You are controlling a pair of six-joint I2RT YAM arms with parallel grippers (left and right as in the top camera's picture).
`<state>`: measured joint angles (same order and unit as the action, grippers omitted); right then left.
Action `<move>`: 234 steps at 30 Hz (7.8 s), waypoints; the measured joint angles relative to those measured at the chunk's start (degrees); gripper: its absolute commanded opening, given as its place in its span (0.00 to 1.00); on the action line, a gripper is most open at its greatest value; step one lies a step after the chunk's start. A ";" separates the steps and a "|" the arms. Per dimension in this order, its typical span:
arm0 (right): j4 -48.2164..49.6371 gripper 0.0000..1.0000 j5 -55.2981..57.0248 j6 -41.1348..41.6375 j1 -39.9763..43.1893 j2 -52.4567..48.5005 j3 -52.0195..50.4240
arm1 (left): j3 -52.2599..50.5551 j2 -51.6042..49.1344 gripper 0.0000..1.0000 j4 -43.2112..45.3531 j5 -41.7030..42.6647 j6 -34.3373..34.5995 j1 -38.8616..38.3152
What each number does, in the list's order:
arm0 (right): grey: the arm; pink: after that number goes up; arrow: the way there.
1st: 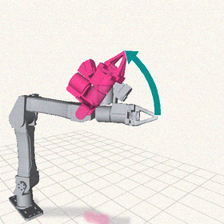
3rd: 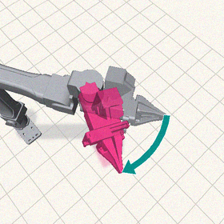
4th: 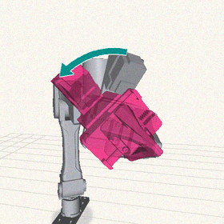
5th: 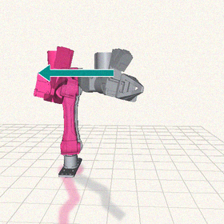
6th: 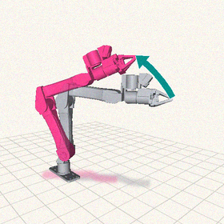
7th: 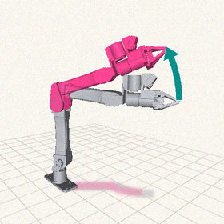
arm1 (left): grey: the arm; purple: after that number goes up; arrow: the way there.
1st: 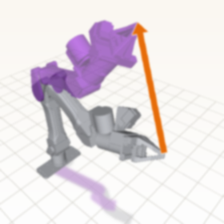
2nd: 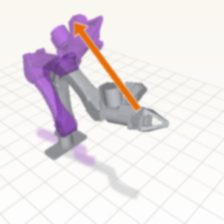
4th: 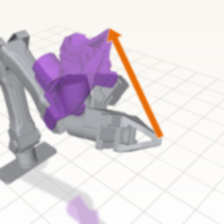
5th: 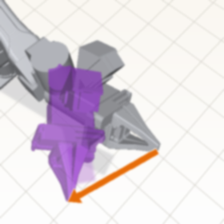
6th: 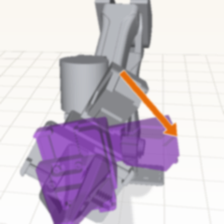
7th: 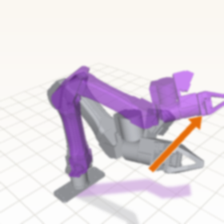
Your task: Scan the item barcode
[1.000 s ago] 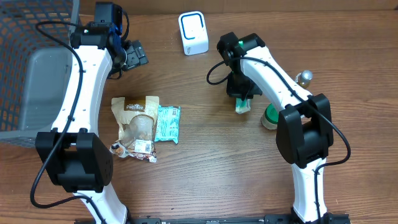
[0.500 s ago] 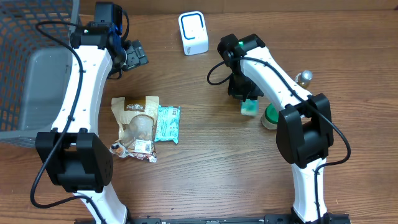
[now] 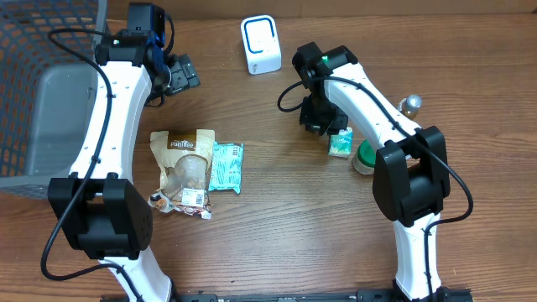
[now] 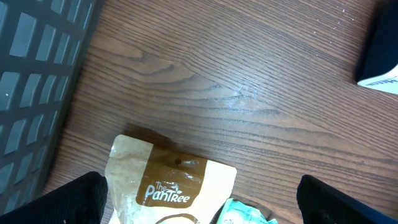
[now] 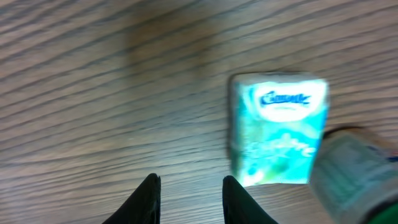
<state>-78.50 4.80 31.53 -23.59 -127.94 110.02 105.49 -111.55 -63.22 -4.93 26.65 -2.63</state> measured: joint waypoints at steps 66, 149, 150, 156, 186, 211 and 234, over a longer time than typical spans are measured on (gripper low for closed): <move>-11.06 1.00 -1.51 -0.24 0.00 38.01 0.15 | 0.00 0.00 1.00 0.00 0.00 0.00 0.00; -11.08 1.00 -1.40 -0.22 0.00 38.01 0.15 | 0.00 0.00 1.00 0.00 0.00 0.00 0.00; -11.06 1.00 -1.42 -0.22 -0.02 38.01 0.15 | 0.00 0.00 1.00 0.00 -0.02 0.00 0.00; -11.06 1.00 -1.40 -0.24 0.00 38.01 0.15 | 0.00 0.00 1.00 0.00 0.00 0.00 0.00; -11.06 1.00 -1.40 -0.22 0.00 38.01 0.15 | 0.00 0.00 1.00 0.00 0.00 0.00 0.00; -11.06 1.00 -1.40 -0.22 0.00 38.01 0.15 | 0.00 0.00 0.04 -9.29 15.89 -0.85 -1.53; -11.08 1.00 -1.40 -0.22 0.00 38.01 0.15 | 0.00 0.00 0.05 -30.36 12.02 -10.69 -15.91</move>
<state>-89.58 3.40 31.31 -23.59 -89.93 110.17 105.49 -111.55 -93.58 7.09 15.97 -18.55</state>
